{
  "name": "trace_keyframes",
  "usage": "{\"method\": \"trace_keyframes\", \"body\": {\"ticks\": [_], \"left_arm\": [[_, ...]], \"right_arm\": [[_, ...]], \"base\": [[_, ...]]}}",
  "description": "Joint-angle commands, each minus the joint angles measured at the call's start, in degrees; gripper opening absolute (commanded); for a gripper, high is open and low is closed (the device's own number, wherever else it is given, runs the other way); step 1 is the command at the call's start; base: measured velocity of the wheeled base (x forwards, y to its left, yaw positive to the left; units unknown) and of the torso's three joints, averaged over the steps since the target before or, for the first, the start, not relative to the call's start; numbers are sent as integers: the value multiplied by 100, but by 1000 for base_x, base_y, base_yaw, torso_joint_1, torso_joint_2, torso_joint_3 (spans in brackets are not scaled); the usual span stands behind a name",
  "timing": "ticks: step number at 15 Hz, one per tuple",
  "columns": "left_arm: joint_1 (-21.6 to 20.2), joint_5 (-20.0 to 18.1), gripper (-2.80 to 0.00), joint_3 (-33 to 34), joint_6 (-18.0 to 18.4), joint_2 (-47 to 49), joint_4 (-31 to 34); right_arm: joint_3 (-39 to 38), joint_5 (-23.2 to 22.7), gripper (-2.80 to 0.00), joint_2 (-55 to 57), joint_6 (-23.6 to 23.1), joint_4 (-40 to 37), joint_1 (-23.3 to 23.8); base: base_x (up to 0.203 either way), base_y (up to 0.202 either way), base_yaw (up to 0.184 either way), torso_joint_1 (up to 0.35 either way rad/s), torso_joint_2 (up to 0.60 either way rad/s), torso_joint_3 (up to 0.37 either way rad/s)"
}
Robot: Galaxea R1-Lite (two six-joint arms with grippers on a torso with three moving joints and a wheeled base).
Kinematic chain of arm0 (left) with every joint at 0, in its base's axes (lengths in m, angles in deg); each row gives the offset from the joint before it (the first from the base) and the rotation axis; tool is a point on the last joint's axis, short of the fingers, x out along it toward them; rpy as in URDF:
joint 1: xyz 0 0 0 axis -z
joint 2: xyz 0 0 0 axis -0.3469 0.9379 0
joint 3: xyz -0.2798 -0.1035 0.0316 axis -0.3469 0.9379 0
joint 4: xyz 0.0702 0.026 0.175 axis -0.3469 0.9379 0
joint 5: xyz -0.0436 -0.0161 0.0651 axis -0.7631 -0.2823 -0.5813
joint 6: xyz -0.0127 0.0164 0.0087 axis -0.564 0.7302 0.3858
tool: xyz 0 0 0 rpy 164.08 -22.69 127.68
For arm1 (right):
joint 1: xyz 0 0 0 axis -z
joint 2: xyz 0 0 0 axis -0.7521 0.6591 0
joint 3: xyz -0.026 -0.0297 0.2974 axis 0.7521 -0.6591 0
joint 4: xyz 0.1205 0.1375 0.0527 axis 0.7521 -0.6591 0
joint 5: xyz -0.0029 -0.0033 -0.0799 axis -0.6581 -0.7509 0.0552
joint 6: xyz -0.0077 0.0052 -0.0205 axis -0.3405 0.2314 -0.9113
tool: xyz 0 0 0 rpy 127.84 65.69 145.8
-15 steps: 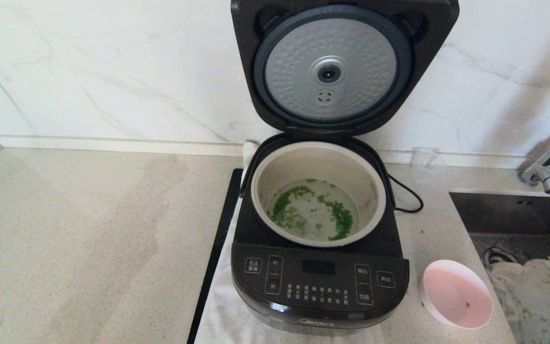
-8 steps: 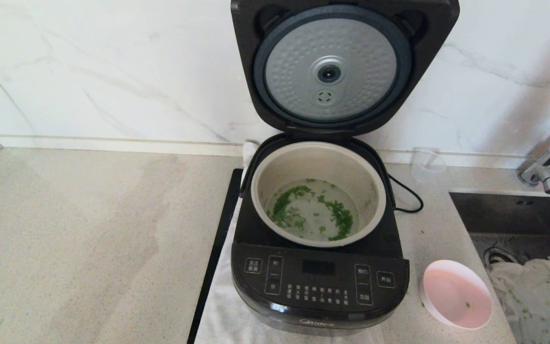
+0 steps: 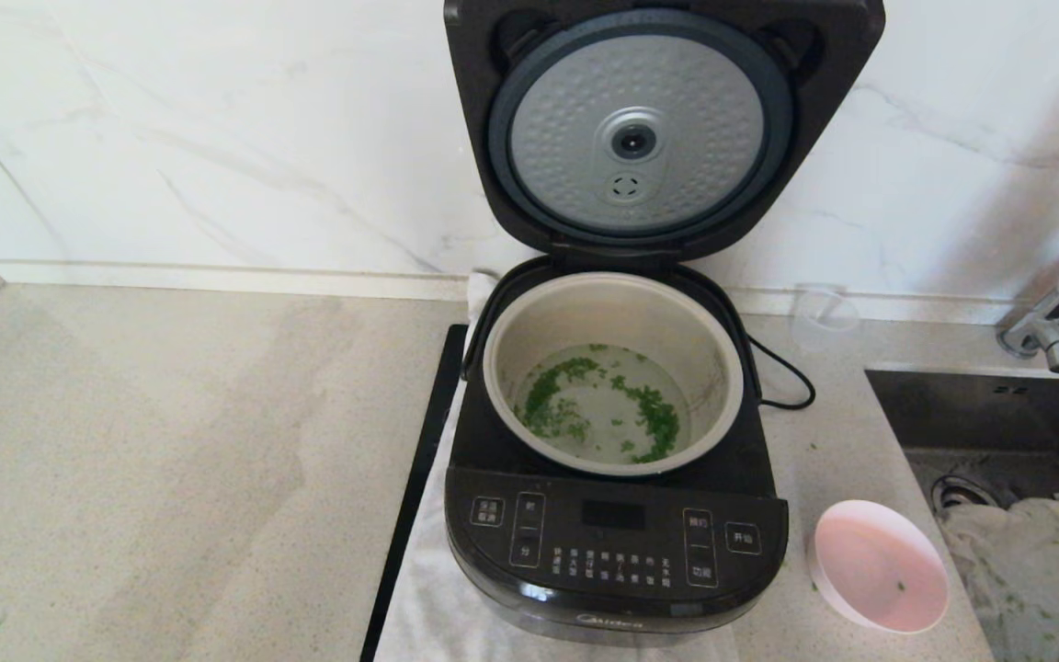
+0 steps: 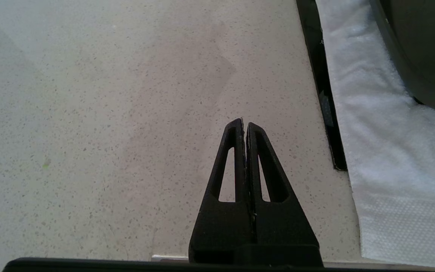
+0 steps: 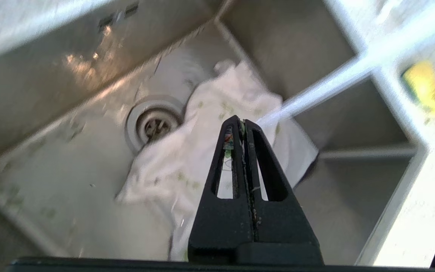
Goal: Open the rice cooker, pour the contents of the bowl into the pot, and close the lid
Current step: Turn off the tap
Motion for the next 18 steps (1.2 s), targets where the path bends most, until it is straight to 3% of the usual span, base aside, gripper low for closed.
{"method": "trace_keyframes", "body": {"ticks": [1, 18], "left_arm": [[0, 1, -280, 1, -3, -6, 0], [-2, 0, -280, 1, 0, -6, 0]], "right_arm": [[392, 139, -280, 340, -79, 16, 78], [2407, 415, -280, 1519, -327, 24, 279]], "base": [[0, 0, 0, 0, 0, 0], [0, 0, 0, 0, 0, 0]]}}
